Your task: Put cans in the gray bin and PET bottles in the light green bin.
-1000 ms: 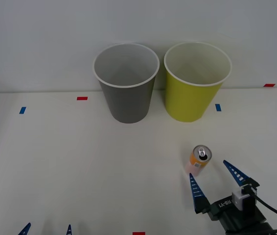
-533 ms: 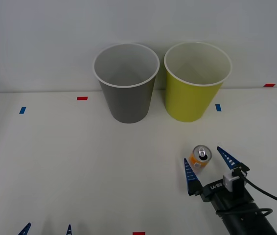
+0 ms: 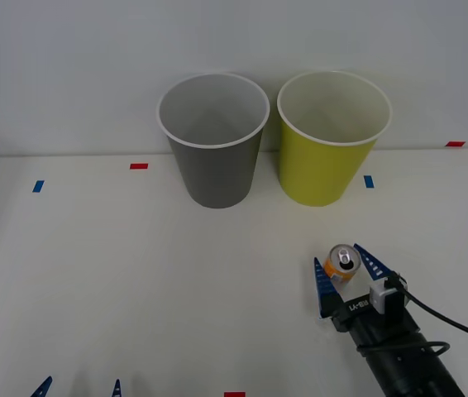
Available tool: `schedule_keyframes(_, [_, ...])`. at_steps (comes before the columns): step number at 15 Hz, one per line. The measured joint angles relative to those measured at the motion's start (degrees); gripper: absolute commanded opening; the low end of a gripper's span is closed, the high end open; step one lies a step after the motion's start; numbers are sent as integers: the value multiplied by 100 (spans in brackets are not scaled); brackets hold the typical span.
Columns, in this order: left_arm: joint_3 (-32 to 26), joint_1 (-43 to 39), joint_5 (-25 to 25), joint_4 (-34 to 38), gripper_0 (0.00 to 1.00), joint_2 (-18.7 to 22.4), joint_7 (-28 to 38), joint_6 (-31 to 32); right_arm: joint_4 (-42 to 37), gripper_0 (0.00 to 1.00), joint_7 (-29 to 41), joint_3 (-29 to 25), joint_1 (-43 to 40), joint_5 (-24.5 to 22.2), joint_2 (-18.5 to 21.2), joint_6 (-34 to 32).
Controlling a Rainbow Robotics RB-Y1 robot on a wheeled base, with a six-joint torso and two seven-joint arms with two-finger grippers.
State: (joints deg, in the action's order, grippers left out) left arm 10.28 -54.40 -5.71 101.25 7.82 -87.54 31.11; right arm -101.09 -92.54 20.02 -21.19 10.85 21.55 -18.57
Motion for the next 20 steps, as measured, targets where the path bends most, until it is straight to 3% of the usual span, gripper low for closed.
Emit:
schedule_keyframes(9, [0, 0, 0, 0, 100, 0, 0, 0, -145, 13, 269, -15, 14, 245, -20, 204])
schedule_keyframes(16, [0, 0, 0, 0, 100, 0, 0, 0, -2408, 13, 317, -428, -5, 283, 147, 3527])
schedule_keyframes(20, [0, 0, 0, 0, 100, 0, 0, 0, -3295, 13, 351, -624, 358, 339, 238, 5142])
